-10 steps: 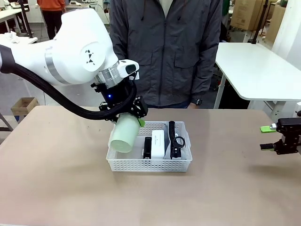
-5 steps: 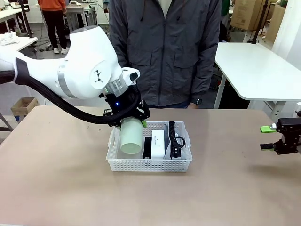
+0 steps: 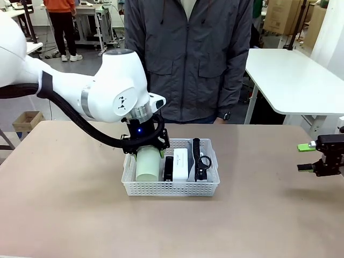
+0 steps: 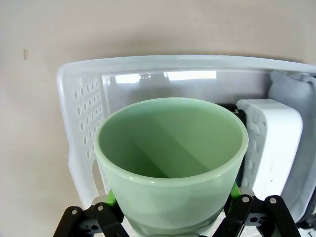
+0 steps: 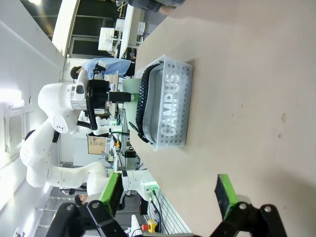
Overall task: Efficiently arrange items inside the basket to fit them all.
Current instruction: Pick up the Reusable plastic cup and place it inside the Organizing basket.
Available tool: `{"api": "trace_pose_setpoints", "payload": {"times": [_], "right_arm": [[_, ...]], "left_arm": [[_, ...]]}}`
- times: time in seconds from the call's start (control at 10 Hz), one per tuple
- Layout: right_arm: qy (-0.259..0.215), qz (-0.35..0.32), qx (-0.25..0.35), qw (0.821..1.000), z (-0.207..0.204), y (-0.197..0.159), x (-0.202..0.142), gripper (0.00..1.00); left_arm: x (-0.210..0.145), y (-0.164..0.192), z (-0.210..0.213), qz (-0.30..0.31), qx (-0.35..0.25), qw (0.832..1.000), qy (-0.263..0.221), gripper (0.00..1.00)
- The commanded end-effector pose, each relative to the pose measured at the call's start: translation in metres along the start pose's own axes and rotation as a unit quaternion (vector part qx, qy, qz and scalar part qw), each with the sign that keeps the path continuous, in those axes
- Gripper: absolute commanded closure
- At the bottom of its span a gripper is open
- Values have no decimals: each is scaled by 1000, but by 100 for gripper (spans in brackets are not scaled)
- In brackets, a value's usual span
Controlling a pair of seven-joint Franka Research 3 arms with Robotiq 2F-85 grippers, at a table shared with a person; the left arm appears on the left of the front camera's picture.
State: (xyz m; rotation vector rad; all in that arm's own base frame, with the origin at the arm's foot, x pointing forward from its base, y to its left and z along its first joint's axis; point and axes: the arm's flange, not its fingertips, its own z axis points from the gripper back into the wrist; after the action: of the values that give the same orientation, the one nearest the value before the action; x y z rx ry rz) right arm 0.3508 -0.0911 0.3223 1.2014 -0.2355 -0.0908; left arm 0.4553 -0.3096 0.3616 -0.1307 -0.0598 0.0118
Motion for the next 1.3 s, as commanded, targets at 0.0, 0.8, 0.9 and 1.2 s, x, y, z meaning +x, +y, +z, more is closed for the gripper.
{"api": "trace_pose_setpoints", "payload": {"times": [0.0,0.8,0.9,1.2], "right_arm": [[7,-3,0,1000,2,3,-1,0],[7,-3,0,1000,2,3,-1,0],[7,-3,0,1000,2,3,-1,0],[7,-3,0,1000,2,3,-1,0]], "left_arm": [[12,-18,-2,-6,27,1000,14,12],[23,-22,-14,18,64,997,24,12],[23,-22,-14,15,67,997,25,0],[21,-20,-10,15,62,998,16,0]]}}
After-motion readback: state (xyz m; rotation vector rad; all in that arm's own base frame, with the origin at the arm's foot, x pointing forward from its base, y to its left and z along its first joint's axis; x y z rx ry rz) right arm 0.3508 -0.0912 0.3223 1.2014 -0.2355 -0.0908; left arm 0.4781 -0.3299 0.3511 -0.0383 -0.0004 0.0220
